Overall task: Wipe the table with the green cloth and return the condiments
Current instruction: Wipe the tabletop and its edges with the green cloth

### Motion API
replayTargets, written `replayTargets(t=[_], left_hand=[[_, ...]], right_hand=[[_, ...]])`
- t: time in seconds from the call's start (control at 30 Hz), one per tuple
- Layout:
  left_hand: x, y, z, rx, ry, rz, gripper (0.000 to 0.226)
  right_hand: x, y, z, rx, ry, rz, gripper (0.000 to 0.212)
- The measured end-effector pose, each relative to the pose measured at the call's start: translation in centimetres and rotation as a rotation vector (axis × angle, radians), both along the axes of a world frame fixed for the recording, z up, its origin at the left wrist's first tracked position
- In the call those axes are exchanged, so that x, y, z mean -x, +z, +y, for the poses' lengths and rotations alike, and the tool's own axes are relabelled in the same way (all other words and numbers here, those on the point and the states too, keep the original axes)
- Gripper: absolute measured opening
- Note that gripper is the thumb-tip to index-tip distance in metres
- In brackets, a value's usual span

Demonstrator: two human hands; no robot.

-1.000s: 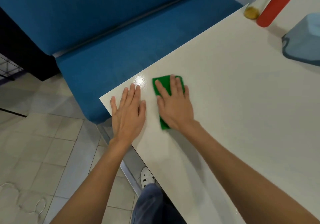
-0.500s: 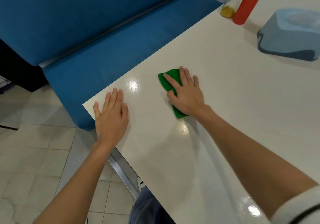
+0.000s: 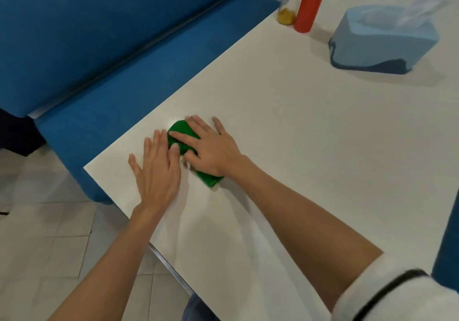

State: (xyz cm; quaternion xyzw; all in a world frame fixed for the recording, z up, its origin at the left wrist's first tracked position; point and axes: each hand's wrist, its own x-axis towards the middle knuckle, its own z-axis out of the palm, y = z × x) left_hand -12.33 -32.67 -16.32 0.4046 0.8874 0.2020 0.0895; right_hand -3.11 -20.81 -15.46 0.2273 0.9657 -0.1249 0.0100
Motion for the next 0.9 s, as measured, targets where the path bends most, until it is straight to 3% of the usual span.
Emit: replayTargets(t=[0.1,0.23,0.4,0.47,0.57,0.73,0.9], left_hand=[[-1.1,-1.0,0.1,0.120,-0.076,0.130,0.057],[-0.9,-1.3,0.1,0.144,-0.077,0.167,0.055],[-1.2,-1.0,0.4,0.156,-0.075,0.184,0.055],[-1.2,-0.9,0.4,0.160,-0.071,0.179,0.055],[-1.2,-1.0,0.5,0.169,-0.069,0.172,0.055],[-1.0,-1.0,0.4,0.180,-0.077,0.187,0.056],[-1.0,-1.0,0.2,0.163,-0.084,0.172,0.056]], right_hand=[[-2.3,-0.2,5.0,0.004,-0.175,0.004,0.054],[-7.0,-0.4,9.4,0.020,-0.410,-0.002,0.055],[-5.9,-0.8,5.3,0.024,-0.714,0.063,0.059],[-4.5,-0.9,1.7,0.007,-0.676,0.075,0.060],[-3.4,-1.0,-2.2,0.010,-0.397,0.081,0.059],[-4.0,-0.5,1.4,0.018,-0.087,0.023,0.054],[-8.4,-0.2,9.7,-0.024,-0.274,0.001,0.052]])
